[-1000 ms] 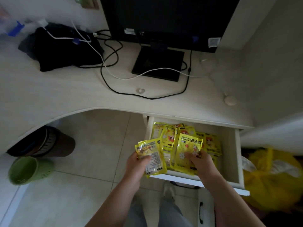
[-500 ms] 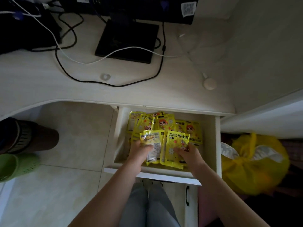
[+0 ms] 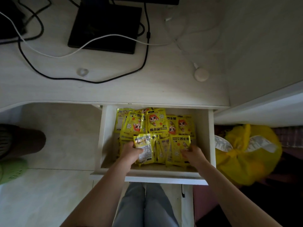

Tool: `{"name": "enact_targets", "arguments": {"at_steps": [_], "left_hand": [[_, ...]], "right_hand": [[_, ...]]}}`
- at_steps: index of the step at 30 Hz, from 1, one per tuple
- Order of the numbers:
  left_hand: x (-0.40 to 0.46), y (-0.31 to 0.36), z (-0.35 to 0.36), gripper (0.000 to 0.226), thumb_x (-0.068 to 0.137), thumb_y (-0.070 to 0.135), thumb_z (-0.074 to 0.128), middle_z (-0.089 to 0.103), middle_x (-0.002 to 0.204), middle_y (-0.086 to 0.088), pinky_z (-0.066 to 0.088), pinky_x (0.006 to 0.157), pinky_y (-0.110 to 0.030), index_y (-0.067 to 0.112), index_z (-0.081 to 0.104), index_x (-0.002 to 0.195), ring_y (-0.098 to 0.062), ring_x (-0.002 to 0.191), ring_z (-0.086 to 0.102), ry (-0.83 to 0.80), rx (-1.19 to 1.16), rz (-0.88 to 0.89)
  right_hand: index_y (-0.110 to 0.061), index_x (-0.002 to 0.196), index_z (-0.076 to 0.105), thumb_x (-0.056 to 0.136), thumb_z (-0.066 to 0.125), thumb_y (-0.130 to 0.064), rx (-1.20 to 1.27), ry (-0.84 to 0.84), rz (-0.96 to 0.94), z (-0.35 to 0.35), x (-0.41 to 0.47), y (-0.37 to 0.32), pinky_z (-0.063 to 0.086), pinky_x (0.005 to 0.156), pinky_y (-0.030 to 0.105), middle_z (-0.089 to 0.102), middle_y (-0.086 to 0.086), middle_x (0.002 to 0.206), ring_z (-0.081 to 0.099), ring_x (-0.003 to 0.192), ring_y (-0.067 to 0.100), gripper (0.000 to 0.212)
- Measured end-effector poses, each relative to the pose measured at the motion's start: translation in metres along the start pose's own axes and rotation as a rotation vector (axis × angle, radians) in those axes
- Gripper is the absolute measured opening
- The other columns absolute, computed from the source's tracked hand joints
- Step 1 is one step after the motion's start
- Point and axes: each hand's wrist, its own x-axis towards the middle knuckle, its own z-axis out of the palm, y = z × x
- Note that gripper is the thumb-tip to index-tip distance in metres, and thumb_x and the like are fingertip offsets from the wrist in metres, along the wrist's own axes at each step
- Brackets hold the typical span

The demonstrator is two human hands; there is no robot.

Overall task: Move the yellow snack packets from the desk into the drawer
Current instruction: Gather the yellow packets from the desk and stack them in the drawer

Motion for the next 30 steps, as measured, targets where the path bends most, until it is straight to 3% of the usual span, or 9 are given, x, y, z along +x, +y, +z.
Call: {"name": "enact_targets", "arguments": {"at_steps": [3, 5, 8, 11, 15, 19, 22, 26, 30], "left_hand": [[0.000, -0.001, -0.003, 0.018, 0.087, -0.002, 0.060, 0.066, 0.101, -0.006, 0.044, 0.064, -0.023, 0.010, 0.063, 0.100, -0.017, 0.089, 0.062, -0.012, 0.065, 0.043], [-0.002, -0.002, -0.008, 0.020, 0.086, -0.002, 0.062, 0.064, 0.095, 0.001, 0.041, 0.060, -0.020, 0.015, 0.064, 0.098, -0.010, 0.081, 0.059, 0.006, 0.120, 0.076], [-0.007, -0.004, -0.017, 0.025, 0.085, -0.003, 0.060, 0.064, 0.097, 0.004, 0.052, 0.070, -0.028, 0.017, 0.063, 0.099, -0.013, 0.088, 0.062, 0.046, 0.188, 0.109], [-0.015, -0.003, -0.027, 0.023, 0.084, -0.003, 0.059, 0.064, 0.092, 0.002, 0.054, 0.086, -0.041, 0.014, 0.063, 0.099, -0.019, 0.090, 0.063, 0.074, 0.220, 0.135], [-0.029, -0.003, -0.038, 0.029, 0.087, 0.003, 0.062, 0.067, 0.104, -0.004, 0.052, 0.088, -0.036, 0.006, 0.061, 0.116, -0.019, 0.096, 0.063, 0.085, 0.186, 0.177], [-0.052, -0.010, -0.053, 0.029, 0.088, 0.011, 0.064, 0.066, 0.119, -0.005, 0.047, 0.089, -0.027, 0.011, 0.062, 0.116, -0.019, 0.110, 0.062, 0.111, 0.282, 0.302], [-0.073, -0.020, -0.073, 0.029, 0.088, 0.011, 0.063, 0.068, 0.118, -0.005, 0.045, 0.087, -0.024, 0.011, 0.063, 0.116, -0.021, 0.109, 0.063, 0.199, 0.275, 0.380], [-0.098, -0.039, -0.103, 0.021, 0.091, 0.009, 0.057, 0.070, 0.105, -0.011, 0.049, 0.083, -0.033, 0.007, 0.063, 0.111, -0.027, 0.099, 0.064, 0.337, 0.239, 0.456], [-0.112, -0.073, -0.132, 0.022, 0.093, 0.013, 0.052, 0.064, 0.105, -0.009, 0.049, 0.086, -0.038, 0.013, 0.059, 0.114, -0.025, 0.099, 0.057, 0.441, 0.216, 0.391]], "right_hand": [[-0.009, 0.118, 0.057, 0.091, 0.060, -0.022, -0.042, 0.010, -0.016, -0.001, 0.000, -0.001, 0.054, 0.080, 0.037, 0.067, 0.012, 0.105, 0.065, 0.091, 0.025, 0.030], [-0.011, 0.120, 0.056, 0.092, 0.059, -0.026, -0.107, 0.048, -0.024, -0.003, -0.003, -0.003, 0.050, 0.070, 0.031, 0.066, 0.008, 0.104, 0.062, 0.084, 0.022, 0.032], [-0.011, 0.122, 0.052, 0.093, 0.056, -0.026, -0.207, 0.100, -0.048, -0.004, -0.011, -0.010, 0.043, 0.061, 0.028, 0.063, 0.007, 0.096, 0.057, 0.072, 0.017, 0.033], [-0.010, 0.123, 0.050, 0.091, 0.052, -0.019, -0.290, 0.095, -0.092, 0.000, -0.022, -0.023, 0.050, 0.064, 0.030, 0.063, 0.009, 0.099, 0.060, 0.077, 0.021, 0.033], [-0.011, 0.133, 0.045, 0.092, 0.049, -0.015, -0.294, 0.070, -0.200, 0.011, -0.042, -0.043, 0.040, 0.045, 0.021, 0.065, 0.010, 0.103, 0.053, 0.057, 0.012, 0.042], [-0.014, 0.134, 0.043, 0.095, 0.049, -0.019, -0.346, 0.049, -0.345, 0.028, -0.067, -0.066, 0.040, 0.042, 0.016, 0.062, 0.006, 0.107, 0.057, 0.057, 0.009, 0.040], [-0.015, 0.130, 0.045, 0.094, 0.048, -0.019, -0.422, 0.029, -0.437, 0.048, -0.085, -0.084, 0.045, 0.051, 0.023, 0.060, 0.000, 0.099, 0.059, 0.065, 0.013, 0.037], [-0.016, 0.129, 0.046, 0.094, 0.047, -0.022, -0.536, -0.018, -0.544, 0.082, -0.108, -0.105, 0.046, 0.056, 0.024, 0.064, 0.003, 0.108, 0.064, 0.078, 0.018, 0.035], [-0.013, 0.127, 0.048, 0.094, 0.050, -0.019, -0.672, -0.100, -0.685, 0.125, -0.130, -0.124, 0.048, 0.085, 0.030, 0.065, 0.006, 0.118, 0.062, 0.109, 0.024, 0.034]]}}
